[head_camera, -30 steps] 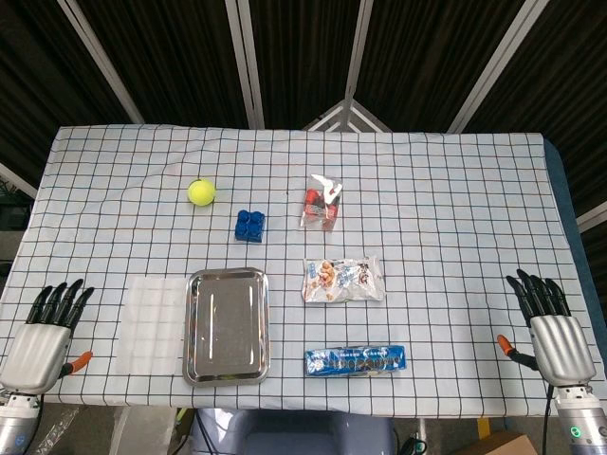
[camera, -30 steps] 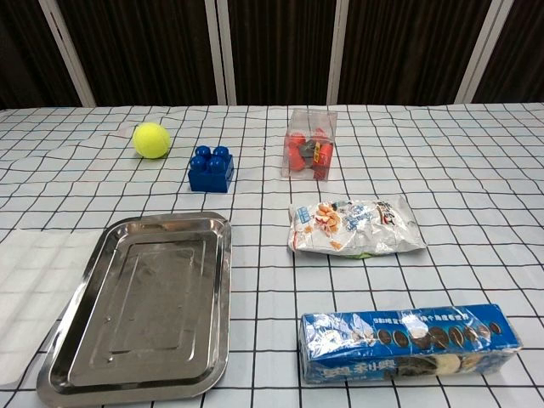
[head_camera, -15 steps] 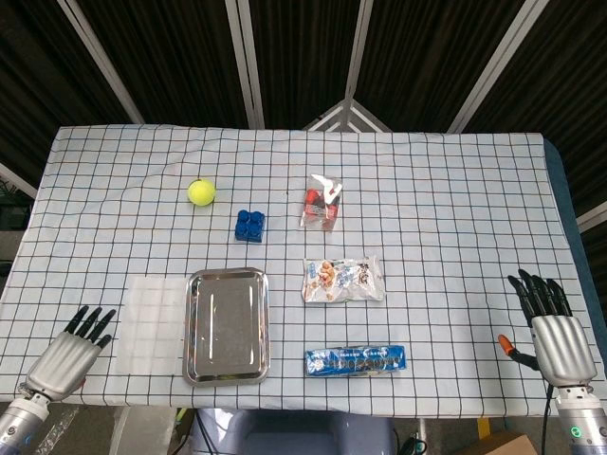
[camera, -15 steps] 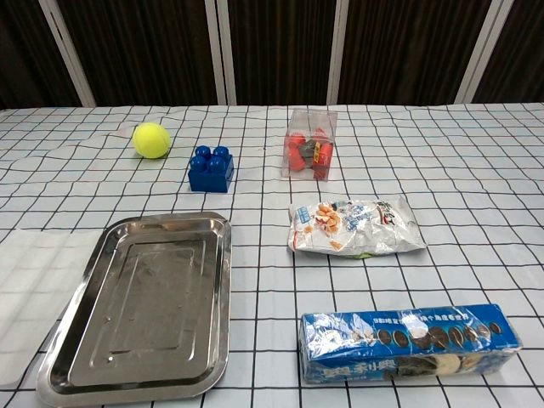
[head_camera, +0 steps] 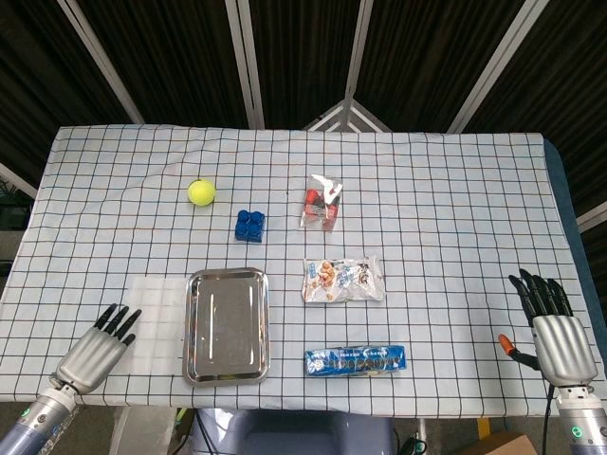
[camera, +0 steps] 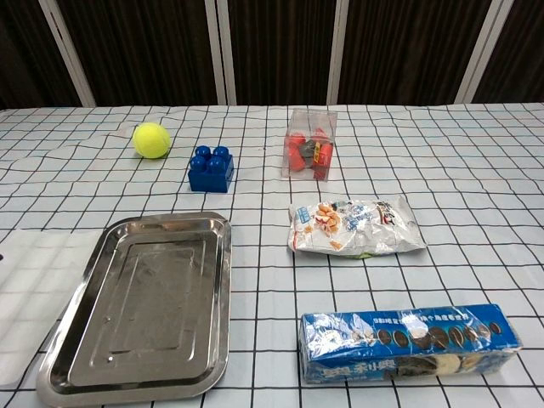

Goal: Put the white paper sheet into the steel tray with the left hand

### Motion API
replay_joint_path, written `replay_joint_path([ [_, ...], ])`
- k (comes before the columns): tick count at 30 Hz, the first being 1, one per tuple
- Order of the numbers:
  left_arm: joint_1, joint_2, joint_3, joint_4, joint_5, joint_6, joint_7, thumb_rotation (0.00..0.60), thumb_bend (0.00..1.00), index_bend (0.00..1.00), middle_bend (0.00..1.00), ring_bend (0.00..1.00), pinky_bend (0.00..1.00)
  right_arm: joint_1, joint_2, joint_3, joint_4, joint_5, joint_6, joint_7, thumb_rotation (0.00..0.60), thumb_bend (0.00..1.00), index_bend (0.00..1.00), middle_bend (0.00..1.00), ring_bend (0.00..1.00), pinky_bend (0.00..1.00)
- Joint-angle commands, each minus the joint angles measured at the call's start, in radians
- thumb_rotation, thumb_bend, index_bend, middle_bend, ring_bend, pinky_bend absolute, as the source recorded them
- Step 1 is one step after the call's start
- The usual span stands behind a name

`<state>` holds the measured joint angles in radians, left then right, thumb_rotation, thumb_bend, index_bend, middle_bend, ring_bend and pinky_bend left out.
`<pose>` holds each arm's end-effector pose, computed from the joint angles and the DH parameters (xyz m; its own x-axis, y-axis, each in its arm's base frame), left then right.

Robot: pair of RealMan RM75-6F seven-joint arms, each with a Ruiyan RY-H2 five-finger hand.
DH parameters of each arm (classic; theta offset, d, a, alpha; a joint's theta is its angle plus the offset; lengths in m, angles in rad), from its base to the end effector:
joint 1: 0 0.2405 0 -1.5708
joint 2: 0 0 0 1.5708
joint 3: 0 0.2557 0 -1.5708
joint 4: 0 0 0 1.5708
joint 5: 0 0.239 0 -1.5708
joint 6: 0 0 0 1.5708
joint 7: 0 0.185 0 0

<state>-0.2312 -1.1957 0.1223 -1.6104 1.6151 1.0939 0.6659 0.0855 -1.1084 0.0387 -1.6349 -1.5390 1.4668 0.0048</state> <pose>-0.3067 0.1991 0.0095 0.8854 0.2220 0.4084 0.4630 -0.4983 -0.7330 -0.3134 -0.2213 0.1254 0.3839 -0.0325 0.9228 -0.9228 -0.0494 0.3822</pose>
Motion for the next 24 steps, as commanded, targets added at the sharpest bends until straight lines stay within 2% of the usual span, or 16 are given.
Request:
replay_joint_path([
  [1, -0.010, -0.020, -0.001, -0.002, -0.001, -0.014, 0.010, 0.600, 0.18, 0.35, 0.00, 0.00, 0.00, 0.000, 0.001, -0.001, 0.000, -0.001, 0.000, 0.001, 0.600, 0.31, 0.00, 0.00, 0.00, 0.00],
  [4, -0.018, -0.041, 0.000, -0.004, 0.000, -0.024, 0.017, 0.600, 0.21, 0.37, 0.00, 0.00, 0.00, -0.001, 0.002, 0.000, 0.000, -0.001, 0.002, 0.005, 0.600, 0.31, 0.00, 0.00, 0.00, 0.00],
  [9, -0.028, -0.071, 0.004, 0.006, 0.017, -0.023, 0.006, 0.600, 0.34, 0.47, 0.00, 0.00, 0.00, 0.000, 0.004, 0.000, -0.001, -0.001, -0.001, 0.012, 0.600, 0.31, 0.00, 0.00, 0.00, 0.00],
  [15, -0.028, -0.080, 0.017, 0.026, 0.044, 0.000, -0.038, 0.600, 0.45, 0.57, 0.00, 0.00, 0.00, -0.001, 0.004, 0.000, -0.001, 0.000, 0.000, 0.011, 0.600, 0.31, 0.00, 0.00, 0.00, 0.00],
  [24, -0.028, -0.046, 0.019, 0.006, 0.056, 0.039, -0.095, 0.600, 0.51, 0.62, 0.04, 0.00, 0.00, -0.002, 0.005, 0.000, -0.004, 0.001, 0.001, 0.011, 0.600, 0.31, 0.00, 0.00, 0.00, 0.00],
])
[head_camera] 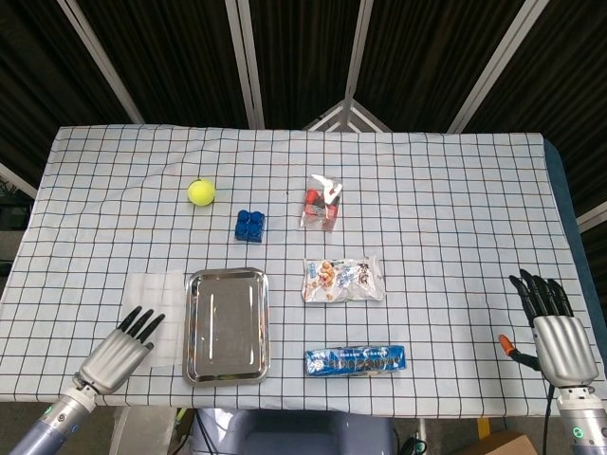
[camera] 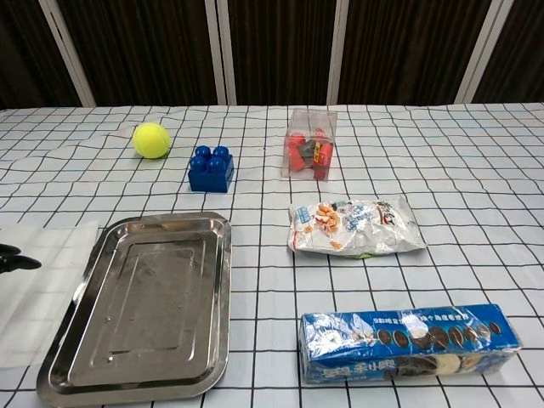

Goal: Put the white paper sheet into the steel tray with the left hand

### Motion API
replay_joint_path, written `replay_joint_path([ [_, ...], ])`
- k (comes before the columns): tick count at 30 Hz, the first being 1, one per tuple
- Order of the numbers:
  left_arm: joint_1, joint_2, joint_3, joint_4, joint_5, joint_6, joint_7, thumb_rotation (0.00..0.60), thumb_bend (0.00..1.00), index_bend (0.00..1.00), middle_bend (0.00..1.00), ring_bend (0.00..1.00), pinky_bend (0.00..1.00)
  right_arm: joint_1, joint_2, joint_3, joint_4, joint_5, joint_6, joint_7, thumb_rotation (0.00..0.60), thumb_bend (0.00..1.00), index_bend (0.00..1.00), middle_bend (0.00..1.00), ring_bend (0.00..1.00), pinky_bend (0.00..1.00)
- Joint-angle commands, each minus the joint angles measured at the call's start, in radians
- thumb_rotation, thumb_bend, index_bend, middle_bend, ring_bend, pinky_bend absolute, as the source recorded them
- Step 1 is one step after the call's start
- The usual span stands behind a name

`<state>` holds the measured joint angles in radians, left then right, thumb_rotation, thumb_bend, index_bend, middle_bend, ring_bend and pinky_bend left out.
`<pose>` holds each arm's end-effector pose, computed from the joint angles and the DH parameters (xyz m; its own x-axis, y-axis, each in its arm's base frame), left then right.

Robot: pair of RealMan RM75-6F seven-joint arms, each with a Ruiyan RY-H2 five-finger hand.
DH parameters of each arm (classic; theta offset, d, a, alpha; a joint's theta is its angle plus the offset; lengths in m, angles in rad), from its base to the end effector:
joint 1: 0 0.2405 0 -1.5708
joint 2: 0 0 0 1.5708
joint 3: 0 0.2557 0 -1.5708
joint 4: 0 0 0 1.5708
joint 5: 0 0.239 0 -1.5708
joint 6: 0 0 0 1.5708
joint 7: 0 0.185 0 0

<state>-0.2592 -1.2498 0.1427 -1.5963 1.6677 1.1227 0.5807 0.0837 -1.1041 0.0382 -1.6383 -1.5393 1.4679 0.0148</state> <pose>-0.2852 0.1987 -0.0082 0.8397 0.2052 0.5028 0.5265 -0.5344 -0.6612 -0.3134 -0.2206 0.1265 0.3755 -0.0330 0.9262 -0.9263 -0.0478 0.3738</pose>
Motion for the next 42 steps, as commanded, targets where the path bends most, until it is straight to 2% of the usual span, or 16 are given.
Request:
replay_joint_path([
  [1, -0.001, 0.013, -0.004, -0.014, 0.005, 0.017, -0.014, 0.600, 0.51, 0.62, 0.04, 0.00, 0.00, 0.000, 0.000, 0.001, 0.000, 0.001, -0.001, 0.001, 0.600, 0.31, 0.00, 0.00, 0.00, 0.00],
  [7, -0.009, 0.070, -0.049, -0.108, 0.048, 0.114, -0.039, 0.600, 0.51, 0.61, 0.04, 0.00, 0.00, 0.001, 0.001, 0.000, 0.000, 0.002, -0.004, -0.001, 0.600, 0.31, 0.00, 0.00, 0.00, 0.00],
  [12, -0.052, 0.090, -0.128, -0.185, 0.095, 0.172, -0.024, 0.600, 0.51, 0.61, 0.04, 0.00, 0.00, 0.003, 0.000, 0.000, -0.002, 0.003, -0.007, -0.009, 0.600, 0.31, 0.00, 0.00, 0.00, 0.00],
  [17, -0.118, 0.055, -0.200, -0.232, 0.155, 0.176, 0.028, 0.600, 0.51, 0.61, 0.05, 0.00, 0.00, 0.003, -0.002, 0.003, 0.003, 0.006, -0.004, -0.018, 0.600, 0.31, 0.00, 0.00, 0.00, 0.00],
  [20, -0.152, 0.010, -0.218, -0.242, 0.205, 0.169, 0.056, 0.600, 0.51, 0.61, 0.05, 0.00, 0.00, 0.002, -0.002, 0.005, 0.004, 0.010, -0.004, -0.017, 0.600, 0.31, 0.00, 0.00, 0.00, 0.00],
  [25, -0.172, -0.045, -0.186, -0.256, 0.252, 0.132, 0.081, 0.600, 0.51, 0.61, 0.05, 0.00, 0.00, 0.000, 0.000, 0.007, 0.002, 0.019, -0.006, -0.011, 0.600, 0.31, 0.00, 0.00, 0.00, 0.00],
  [29, -0.154, -0.082, -0.124, -0.239, 0.291, 0.119, 0.107, 0.600, 0.51, 0.61, 0.04, 0.00, 0.00, 0.000, 0.002, 0.007, 0.001, 0.019, -0.006, -0.010, 0.600, 0.31, 0.00, 0.00, 0.00, 0.00],
  [36, -0.083, -0.147, -0.028, -0.159, 0.264, 0.106, 0.122, 0.600, 0.51, 0.61, 0.04, 0.00, 0.00, 0.001, 0.001, 0.007, -0.001, 0.018, -0.007, -0.014, 0.600, 0.31, 0.00, 0.00, 0.00, 0.00],
  [42, -0.053, -0.215, 0.002, -0.073, 0.238, 0.096, 0.099, 0.600, 0.51, 0.61, 0.04, 0.00, 0.00, 0.001, 0.001, 0.008, -0.003, 0.021, -0.008, -0.014, 0.600, 0.31, 0.00, 0.00, 0.00, 0.00],
])
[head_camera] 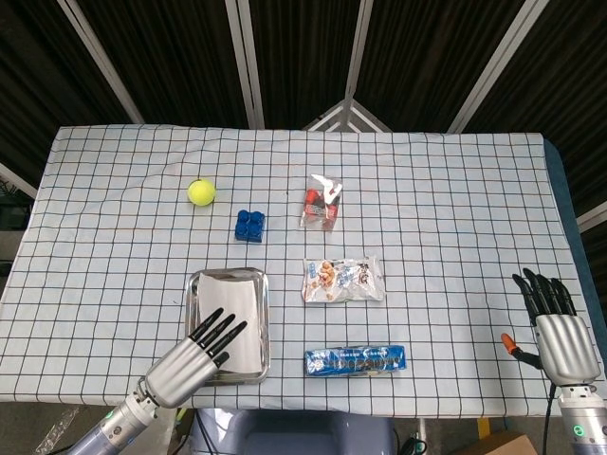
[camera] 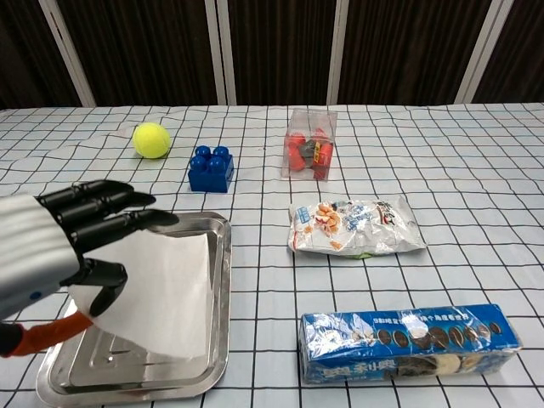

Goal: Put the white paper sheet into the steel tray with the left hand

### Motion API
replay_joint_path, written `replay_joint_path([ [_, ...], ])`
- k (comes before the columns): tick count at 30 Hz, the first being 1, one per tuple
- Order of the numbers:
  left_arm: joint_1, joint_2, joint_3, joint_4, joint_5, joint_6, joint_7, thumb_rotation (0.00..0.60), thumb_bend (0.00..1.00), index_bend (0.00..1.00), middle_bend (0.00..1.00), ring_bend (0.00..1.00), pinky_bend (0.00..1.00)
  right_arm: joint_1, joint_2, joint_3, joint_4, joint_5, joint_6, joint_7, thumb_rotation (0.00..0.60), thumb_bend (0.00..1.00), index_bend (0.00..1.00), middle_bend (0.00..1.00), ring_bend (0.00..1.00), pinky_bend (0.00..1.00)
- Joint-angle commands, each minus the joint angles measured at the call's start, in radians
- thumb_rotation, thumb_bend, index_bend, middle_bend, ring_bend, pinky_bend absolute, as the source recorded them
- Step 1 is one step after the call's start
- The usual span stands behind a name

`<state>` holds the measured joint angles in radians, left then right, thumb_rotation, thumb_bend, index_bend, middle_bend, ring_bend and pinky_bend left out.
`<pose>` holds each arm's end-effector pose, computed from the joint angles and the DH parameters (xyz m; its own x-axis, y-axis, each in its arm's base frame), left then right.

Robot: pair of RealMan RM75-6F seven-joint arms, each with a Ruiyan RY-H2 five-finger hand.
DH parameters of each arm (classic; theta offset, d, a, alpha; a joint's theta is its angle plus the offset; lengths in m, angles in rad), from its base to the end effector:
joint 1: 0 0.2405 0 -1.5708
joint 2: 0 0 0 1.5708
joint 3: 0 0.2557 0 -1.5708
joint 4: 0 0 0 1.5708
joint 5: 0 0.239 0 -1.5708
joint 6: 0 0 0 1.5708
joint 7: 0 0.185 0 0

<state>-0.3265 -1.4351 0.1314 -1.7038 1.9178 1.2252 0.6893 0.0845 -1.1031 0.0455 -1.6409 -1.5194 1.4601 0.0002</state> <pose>-0.1473 0.1809 -0.0455 0.6946 -0.0921 0.7135 0.4556 -0.7111 -0.5354 -0.3158 -0.2227 0.1279 0.3854 -0.0327 0.9222 -0.9226 -0.0298 0.3845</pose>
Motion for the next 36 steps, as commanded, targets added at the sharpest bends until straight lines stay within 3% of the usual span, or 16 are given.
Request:
replay_joint_path([
  [1, 0.017, -0.041, 0.015, 0.050, -0.020, -0.013, -0.010, 0.600, 0.51, 0.61, 0.04, 0.00, 0.00, 0.000, 0.000, 0.001, 0.000, 0.001, 0.000, 0.000, 0.600, 0.31, 0.00, 0.00, 0.00, 0.00],
  [14, -0.036, -0.055, 0.009, 0.133, -0.001, -0.072, -0.028, 0.600, 0.51, 0.61, 0.05, 0.00, 0.00, 0.000, 0.002, 0.000, 0.001, -0.003, 0.001, 0.008, 0.600, 0.31, 0.00, 0.00, 0.00, 0.00],
  [36, 0.020, -0.087, 0.000, 0.079, -0.143, -0.094, 0.050, 0.600, 0.51, 0.57, 0.01, 0.00, 0.00, 0.000, 0.003, 0.000, -0.003, -0.001, -0.001, 0.006, 0.600, 0.31, 0.00, 0.00, 0.00, 0.00],
])
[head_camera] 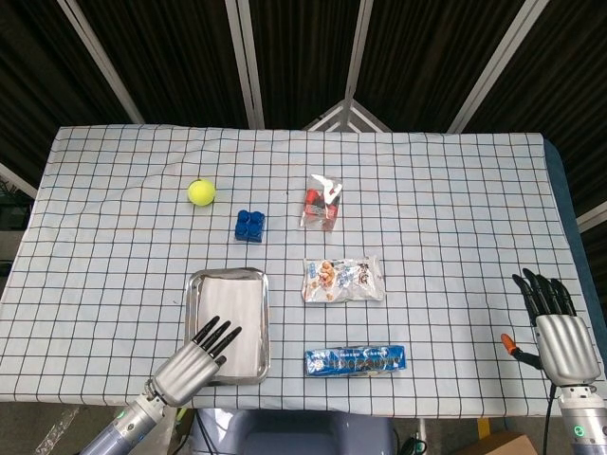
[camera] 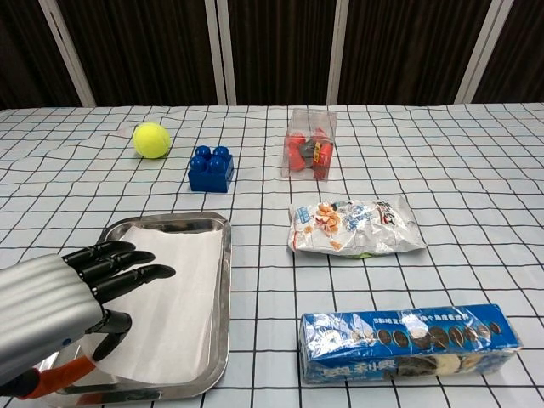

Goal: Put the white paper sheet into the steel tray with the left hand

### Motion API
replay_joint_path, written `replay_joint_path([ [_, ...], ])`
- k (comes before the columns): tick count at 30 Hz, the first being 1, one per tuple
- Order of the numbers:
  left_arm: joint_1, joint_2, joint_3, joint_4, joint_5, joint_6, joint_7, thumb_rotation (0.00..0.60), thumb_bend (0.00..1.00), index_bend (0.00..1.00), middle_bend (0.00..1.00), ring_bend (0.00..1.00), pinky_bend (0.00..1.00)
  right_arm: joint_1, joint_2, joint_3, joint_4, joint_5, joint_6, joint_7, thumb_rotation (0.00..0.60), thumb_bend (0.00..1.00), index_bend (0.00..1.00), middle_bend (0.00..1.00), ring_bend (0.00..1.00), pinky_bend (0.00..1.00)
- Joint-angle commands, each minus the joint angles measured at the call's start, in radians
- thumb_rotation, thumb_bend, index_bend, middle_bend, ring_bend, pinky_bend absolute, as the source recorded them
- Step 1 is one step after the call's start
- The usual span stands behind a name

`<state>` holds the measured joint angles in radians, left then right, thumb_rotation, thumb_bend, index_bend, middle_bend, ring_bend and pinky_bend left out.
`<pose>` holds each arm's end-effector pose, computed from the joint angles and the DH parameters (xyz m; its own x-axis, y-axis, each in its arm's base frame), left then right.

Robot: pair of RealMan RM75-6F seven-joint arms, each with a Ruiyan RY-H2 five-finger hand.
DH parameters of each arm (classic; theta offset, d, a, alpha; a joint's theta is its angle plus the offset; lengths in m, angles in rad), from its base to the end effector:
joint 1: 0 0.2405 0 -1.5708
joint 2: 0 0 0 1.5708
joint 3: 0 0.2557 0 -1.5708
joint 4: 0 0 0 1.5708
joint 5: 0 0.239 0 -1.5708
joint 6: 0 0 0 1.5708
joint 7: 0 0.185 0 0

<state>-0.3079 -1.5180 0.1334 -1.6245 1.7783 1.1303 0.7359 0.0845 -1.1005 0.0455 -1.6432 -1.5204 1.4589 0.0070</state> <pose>-0.1747 0.1818 -0.0828 0.7659 0.0331 0.6421 0.4857 -0.6842 -0.5440 -0.3155 -0.2227 0.1283 0.3795 -0.0341 0.9246 -0.9251 -0.0307 0.3785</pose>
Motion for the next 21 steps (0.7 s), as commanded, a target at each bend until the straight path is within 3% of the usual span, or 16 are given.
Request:
replay_joint_path([
  [1, 0.002, -0.005, -0.003, -0.001, -0.005, 0.002, 0.004, 0.600, 0.51, 0.57, 0.01, 0.00, 0.00, 0.000, 0.000, 0.000, 0.000, 0.001, 0.000, 0.000, 0.600, 0.31, 0.00, 0.00, 0.00, 0.00],
  [7, 0.001, -0.009, -0.004, -0.012, -0.019, -0.004, 0.004, 0.600, 0.47, 0.51, 0.00, 0.00, 0.00, 0.000, 0.002, 0.000, -0.001, 0.000, 0.000, 0.001, 0.600, 0.31, 0.00, 0.00, 0.00, 0.00],
  [12, -0.003, 0.003, 0.003, -0.024, -0.015, -0.003, -0.003, 0.600, 0.29, 0.33, 0.00, 0.00, 0.00, 0.000, 0.002, 0.000, -0.001, -0.001, 0.001, 0.002, 0.600, 0.31, 0.00, 0.00, 0.00, 0.00],
  [21, 0.000, 0.048, 0.015, -0.060, 0.001, 0.026, -0.023, 0.600, 0.21, 0.13, 0.00, 0.00, 0.00, -0.001, 0.001, 0.000, 0.001, -0.002, 0.003, 0.002, 0.600, 0.31, 0.00, 0.00, 0.00, 0.00],
])
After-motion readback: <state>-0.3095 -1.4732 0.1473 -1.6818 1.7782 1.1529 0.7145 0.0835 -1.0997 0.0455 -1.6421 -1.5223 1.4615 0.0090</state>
